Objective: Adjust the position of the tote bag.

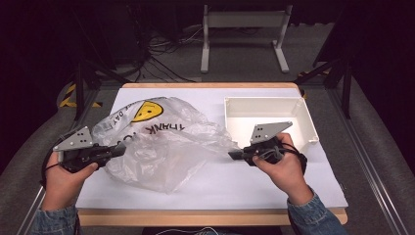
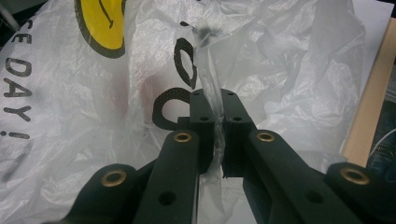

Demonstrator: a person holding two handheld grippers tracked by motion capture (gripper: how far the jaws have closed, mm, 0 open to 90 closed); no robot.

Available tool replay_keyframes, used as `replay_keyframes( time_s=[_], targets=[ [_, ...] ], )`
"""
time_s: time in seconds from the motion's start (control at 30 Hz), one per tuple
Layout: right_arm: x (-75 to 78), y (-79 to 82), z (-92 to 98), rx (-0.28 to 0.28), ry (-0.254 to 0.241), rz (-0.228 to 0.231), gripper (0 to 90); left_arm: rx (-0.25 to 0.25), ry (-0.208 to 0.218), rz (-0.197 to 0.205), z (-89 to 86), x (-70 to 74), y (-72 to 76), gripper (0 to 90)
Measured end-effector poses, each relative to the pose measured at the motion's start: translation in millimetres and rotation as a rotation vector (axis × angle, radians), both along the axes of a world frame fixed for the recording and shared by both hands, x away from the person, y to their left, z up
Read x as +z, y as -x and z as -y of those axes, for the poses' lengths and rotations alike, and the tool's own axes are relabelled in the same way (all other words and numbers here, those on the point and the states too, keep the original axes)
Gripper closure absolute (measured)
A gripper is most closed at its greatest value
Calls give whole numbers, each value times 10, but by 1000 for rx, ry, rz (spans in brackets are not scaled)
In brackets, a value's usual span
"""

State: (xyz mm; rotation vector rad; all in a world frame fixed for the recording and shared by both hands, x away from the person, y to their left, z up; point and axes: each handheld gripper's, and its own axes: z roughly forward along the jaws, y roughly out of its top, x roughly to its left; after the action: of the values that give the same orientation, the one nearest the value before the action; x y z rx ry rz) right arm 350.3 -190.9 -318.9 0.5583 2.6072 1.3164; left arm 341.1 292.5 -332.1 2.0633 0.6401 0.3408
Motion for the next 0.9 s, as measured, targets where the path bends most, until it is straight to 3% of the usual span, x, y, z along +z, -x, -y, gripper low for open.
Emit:
replay_keyframes(
  time_s=[0.23,0.33,0.5,0.63,0.9],
  targets=[
    [57,85,93,0,14,14,891,-74,-11,-30,81,51,-17,888],
    [58,100,141,-8,11,7,891,-121,6,-58,116,74,-27,890],
    [89,126,200,-15,-25,8,886,-145,25,-47,139,109,-64,892],
    [88,116,240,-29,-47,12,885,-121,70,-18,129,135,-99,893],
    [73,24,308,-52,-180,61,868,-27,149,24,100,86,-211,894]
  ],
)
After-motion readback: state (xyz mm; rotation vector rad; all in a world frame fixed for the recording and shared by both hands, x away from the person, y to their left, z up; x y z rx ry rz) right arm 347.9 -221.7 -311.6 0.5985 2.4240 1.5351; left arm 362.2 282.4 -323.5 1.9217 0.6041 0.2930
